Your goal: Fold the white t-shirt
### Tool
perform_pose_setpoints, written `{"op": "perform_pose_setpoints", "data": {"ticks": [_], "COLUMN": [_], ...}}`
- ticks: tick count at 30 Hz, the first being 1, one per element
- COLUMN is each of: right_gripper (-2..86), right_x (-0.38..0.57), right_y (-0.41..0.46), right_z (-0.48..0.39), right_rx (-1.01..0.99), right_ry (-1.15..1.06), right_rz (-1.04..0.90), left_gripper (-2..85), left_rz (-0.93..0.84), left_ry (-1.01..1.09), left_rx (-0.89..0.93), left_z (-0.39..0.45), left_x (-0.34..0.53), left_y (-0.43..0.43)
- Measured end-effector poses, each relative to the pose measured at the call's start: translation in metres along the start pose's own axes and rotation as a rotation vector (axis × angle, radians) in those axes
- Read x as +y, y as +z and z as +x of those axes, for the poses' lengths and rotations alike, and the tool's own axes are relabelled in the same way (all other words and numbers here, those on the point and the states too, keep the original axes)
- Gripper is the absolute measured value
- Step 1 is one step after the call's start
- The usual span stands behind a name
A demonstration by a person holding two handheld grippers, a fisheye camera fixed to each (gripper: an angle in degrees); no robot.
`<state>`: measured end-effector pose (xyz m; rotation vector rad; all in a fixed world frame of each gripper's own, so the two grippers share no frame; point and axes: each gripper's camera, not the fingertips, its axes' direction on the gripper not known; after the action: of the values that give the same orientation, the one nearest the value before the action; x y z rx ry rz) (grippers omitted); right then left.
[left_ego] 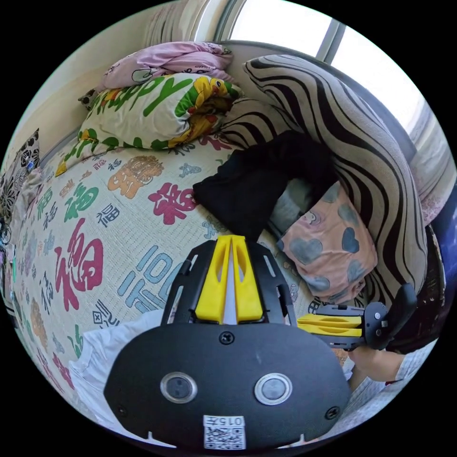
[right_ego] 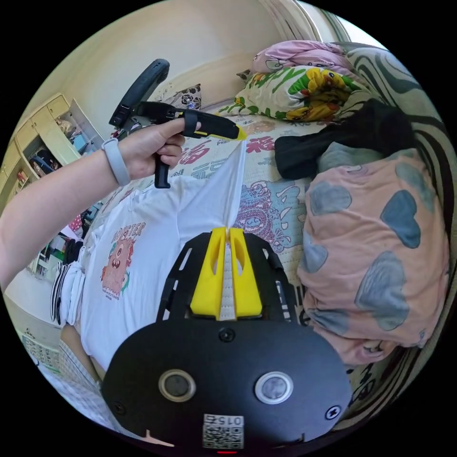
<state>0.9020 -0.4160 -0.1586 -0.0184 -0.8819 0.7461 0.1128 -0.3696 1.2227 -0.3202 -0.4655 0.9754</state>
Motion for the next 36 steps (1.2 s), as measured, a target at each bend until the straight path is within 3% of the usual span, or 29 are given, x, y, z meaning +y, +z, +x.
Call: {"op": "perform_pose_setpoints", "data": {"ticks": [5, 10, 16, 25, 30, 33, 36], "right_gripper": [0.0, 0.1, 0.2, 0.5, 1.8, 5.6, 6.5], "right_x": [-0.009, -0.019, -0.019, -0.02, -0.043, -0.065, -0.08], "right_y": [-0.005, 0.003, 0.05, 0.104, 0.088, 0.093, 0.121], "right_z": [-0.019, -0.058, -0.109, -0.124, -0.095, -0.064, -0.043], "right_rx": [0.002, -0.041, -0.124, -0.1, -0.046, 0.0, -0.02], "right_ry": [-0.077, -0.266, -0.455, -0.526, -0.426, -0.304, -0.258], "right_rz": [0.047, 0.023, -0.144, -0.322, -0.168, -0.141, -0.253], "left_gripper": [-0.3, -0.3, -0.4, 0.6, 8.5, 7.2, 1.9], "left_rz": [0.211, 0.355, 0.323, 0.341, 0.242, 0.126, 0.088], "left_ry": [-0.042, -0.191, -0.414, -0.53, -0.509, -0.504, -0.49], "left_rx": [0.0, -0.025, -0.035, -0.023, -0.008, 0.033, -0.039], "left_z": [-0.047, -0.126, -0.194, -0.246, -0.275, -0.29, -0.297], "left_x": [0.054, 0.171, 0.283, 0.345, 0.323, 0.302, 0.297], "left_y": [-0.054, -0.114, -0.12, -0.126, -0.119, -0.097, -0.096]}}
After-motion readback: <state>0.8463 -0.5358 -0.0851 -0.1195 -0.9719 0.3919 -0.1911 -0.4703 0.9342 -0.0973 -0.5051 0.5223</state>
